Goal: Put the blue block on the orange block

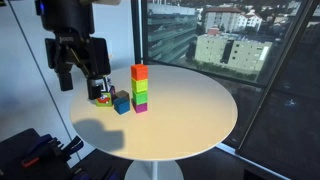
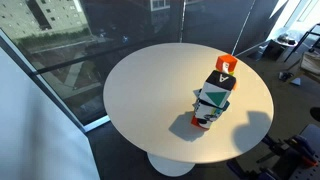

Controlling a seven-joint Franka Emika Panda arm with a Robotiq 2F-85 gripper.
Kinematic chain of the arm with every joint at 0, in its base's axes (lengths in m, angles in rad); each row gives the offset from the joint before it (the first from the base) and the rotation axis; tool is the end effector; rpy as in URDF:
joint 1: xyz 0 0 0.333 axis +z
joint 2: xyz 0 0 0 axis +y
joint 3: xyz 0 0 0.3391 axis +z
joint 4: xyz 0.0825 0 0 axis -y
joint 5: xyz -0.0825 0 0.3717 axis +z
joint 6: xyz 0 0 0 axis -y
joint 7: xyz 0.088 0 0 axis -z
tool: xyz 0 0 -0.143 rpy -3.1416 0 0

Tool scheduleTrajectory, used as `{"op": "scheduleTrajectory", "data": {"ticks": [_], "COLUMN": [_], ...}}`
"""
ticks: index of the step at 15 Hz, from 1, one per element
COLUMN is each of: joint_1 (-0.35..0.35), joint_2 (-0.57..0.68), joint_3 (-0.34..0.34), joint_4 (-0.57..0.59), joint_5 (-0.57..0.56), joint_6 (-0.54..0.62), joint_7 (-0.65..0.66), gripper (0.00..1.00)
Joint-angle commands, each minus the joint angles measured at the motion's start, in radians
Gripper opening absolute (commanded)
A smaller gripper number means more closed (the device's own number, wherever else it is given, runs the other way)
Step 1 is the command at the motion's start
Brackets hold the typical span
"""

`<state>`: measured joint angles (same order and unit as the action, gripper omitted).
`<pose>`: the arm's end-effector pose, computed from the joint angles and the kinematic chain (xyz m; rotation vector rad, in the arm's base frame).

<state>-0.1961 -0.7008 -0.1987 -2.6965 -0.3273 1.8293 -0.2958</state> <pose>0.2503 -0.1413 0.4091 3.0036 0.1045 -0.3252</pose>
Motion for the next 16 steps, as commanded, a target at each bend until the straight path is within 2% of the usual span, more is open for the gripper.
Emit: {"op": "scheduleTrajectory", "data": {"ticks": [1,6,16], "joint_1": [0.011,0.013,0.074], "joint_2": [-0.001,0.003,0.043], "joint_3": [-0.009,-0.005,0.059], "joint_4": [0.003,0.004,-0.004], "joint_5": [-0.005,0.001,0.116], "joint_6": [-0.006,0.002,0.151], "joint_7": [0.005,0.018,0.193], "gripper": [1.00,1.00,1.00]}}
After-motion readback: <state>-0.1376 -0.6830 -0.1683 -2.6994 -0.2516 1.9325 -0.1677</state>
